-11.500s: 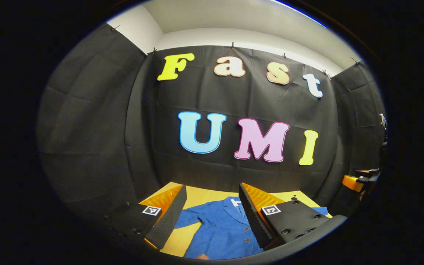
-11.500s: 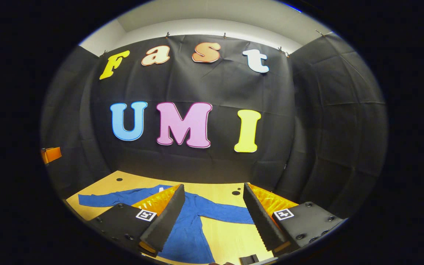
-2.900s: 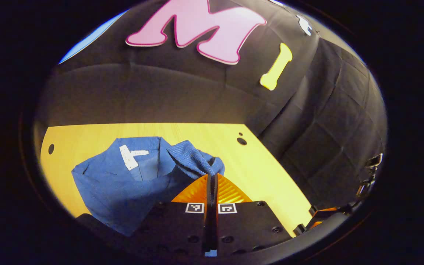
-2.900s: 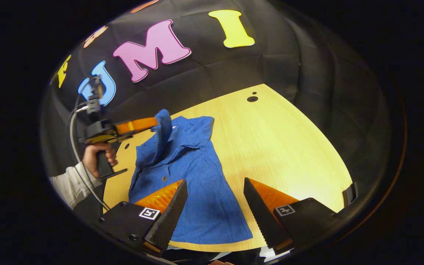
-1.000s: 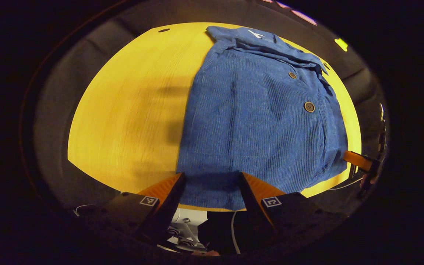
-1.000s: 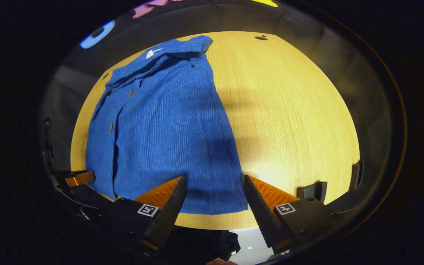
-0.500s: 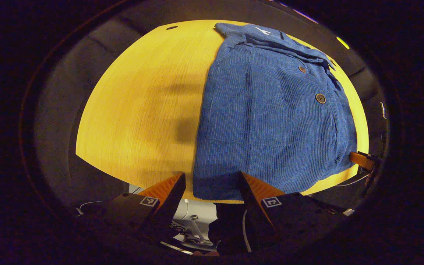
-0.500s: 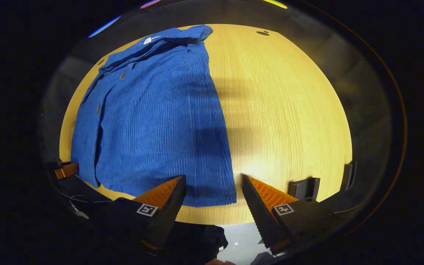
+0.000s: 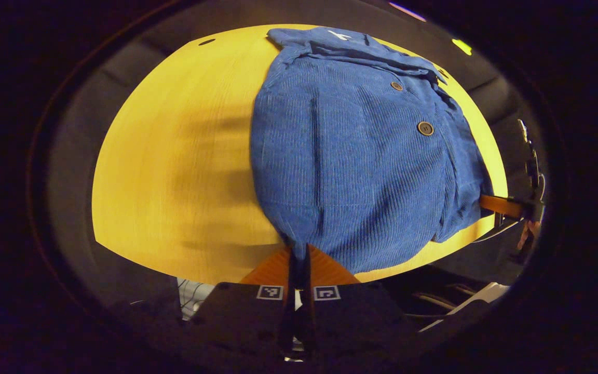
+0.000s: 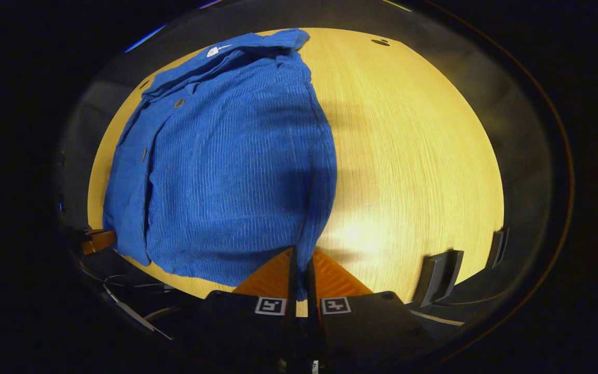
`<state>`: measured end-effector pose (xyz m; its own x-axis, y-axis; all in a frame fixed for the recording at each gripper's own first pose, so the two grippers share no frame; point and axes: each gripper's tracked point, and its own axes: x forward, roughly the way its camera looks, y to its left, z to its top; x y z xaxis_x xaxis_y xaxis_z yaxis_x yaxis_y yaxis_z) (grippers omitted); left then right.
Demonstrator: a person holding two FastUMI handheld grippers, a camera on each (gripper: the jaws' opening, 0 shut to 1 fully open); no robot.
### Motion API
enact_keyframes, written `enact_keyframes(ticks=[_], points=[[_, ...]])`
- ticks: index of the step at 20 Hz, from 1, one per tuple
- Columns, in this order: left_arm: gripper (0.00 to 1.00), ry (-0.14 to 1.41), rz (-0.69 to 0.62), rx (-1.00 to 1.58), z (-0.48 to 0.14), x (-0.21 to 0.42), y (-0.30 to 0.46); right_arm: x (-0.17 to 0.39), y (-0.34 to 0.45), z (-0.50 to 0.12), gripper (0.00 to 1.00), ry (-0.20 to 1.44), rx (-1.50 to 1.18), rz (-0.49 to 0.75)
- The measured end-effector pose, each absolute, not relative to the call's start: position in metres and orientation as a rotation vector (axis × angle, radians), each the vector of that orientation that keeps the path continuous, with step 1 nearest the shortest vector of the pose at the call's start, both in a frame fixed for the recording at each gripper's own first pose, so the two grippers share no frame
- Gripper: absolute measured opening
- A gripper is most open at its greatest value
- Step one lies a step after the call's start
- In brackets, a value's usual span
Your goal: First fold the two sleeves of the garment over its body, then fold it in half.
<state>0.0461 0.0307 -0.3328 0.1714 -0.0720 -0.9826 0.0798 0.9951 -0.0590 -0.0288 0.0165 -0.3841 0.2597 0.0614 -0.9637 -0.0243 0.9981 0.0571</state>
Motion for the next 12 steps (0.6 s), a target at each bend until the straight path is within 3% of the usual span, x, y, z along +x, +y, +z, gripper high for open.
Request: enact_keyframes(ticks=[1,12], points=[[0.0,1.392,-0.117,-0.051,-0.325,0.046,0.032,-0.025,0.017,-0.377,0.11,1.297,0.063,0.053],[0.0,1.125,-0.316,-0.141,-0.198,0.141,0.021,0.054,0.044,-0.259,0.11,1.062,0.094,0.084]])
